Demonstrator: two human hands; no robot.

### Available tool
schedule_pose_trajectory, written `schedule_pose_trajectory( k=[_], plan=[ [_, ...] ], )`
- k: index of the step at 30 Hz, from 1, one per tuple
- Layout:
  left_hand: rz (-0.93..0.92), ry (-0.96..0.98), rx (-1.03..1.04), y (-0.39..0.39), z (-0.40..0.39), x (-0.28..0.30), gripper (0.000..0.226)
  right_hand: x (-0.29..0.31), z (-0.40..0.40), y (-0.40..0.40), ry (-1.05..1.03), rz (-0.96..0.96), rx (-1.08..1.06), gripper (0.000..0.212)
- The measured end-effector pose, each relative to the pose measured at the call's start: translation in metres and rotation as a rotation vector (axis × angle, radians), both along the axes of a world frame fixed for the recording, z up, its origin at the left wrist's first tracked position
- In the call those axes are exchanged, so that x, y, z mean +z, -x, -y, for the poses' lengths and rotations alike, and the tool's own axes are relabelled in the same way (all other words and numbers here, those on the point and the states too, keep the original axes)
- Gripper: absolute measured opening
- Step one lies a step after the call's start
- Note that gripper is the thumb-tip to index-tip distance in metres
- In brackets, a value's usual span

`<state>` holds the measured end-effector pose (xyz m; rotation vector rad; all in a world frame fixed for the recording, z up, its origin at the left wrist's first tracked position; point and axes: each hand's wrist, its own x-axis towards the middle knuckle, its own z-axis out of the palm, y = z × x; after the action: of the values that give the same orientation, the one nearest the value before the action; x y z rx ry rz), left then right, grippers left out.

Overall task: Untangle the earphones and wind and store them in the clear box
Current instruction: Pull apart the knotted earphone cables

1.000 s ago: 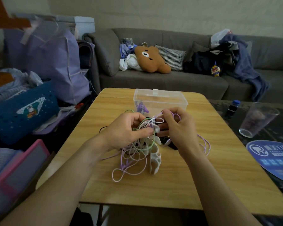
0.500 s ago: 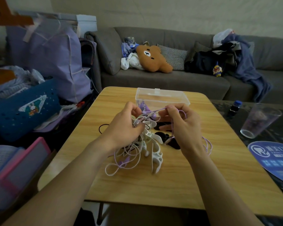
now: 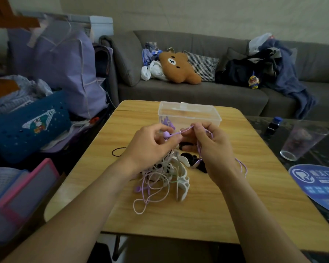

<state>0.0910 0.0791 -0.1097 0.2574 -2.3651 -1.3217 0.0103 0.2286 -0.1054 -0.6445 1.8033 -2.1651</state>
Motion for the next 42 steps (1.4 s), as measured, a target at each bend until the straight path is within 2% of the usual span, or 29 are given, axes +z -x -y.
schedule_pose_trajectory(
  k=[10,13,16,22,26,29,33,35,38,42],
  plan=[
    [-0.172,0.11,0.12,-0.0025,-0.0066,0.003,0.031,0.0007,-0.0008,-0.0026,-0.008,-0.009,0.124,0.018],
    [-0.168,0.057,0.058,-0.002,-0.005,0.0017,0.026,0.0005,0.0001,-0.005,0.013,0.0,0.123,0.018],
    [-0.163,0.034,0.006,-0.0015,-0.004,0.0001,0.033,0.0008,0.0011,-0.006,0.045,0.043,0.109,0.019],
    [-0.171,0.077,0.047,0.0001,-0.0032,-0.0003,0.028,-0.0009,0.0034,-0.0055,0.063,0.064,0.083,0.018],
    [-0.249,0.201,0.144,-0.0021,-0.0024,0.0005,0.02,0.0031,0.0009,-0.0058,0.043,0.036,0.073,0.02],
    [-0.315,0.358,0.199,-0.0007,-0.0013,0.0017,0.025,0.0057,-0.0009,-0.0057,0.034,0.032,0.071,0.018],
    [-0.361,0.453,0.254,0.0,-0.0048,0.0029,0.009,0.0066,-0.0011,-0.0086,0.033,0.01,0.085,0.017],
    [-0.334,0.397,0.241,-0.0004,-0.007,0.0023,0.005,0.0061,-0.0017,-0.0088,0.023,-0.004,0.083,0.017],
    [-0.237,0.193,0.196,-0.0023,-0.0082,0.0035,0.004,0.005,-0.0028,-0.0071,0.027,0.013,0.094,0.02],
    [-0.165,-0.04,0.193,-0.0018,-0.004,0.0061,0.009,0.0072,-0.0025,-0.0031,0.179,0.227,0.134,0.027]
  ],
)
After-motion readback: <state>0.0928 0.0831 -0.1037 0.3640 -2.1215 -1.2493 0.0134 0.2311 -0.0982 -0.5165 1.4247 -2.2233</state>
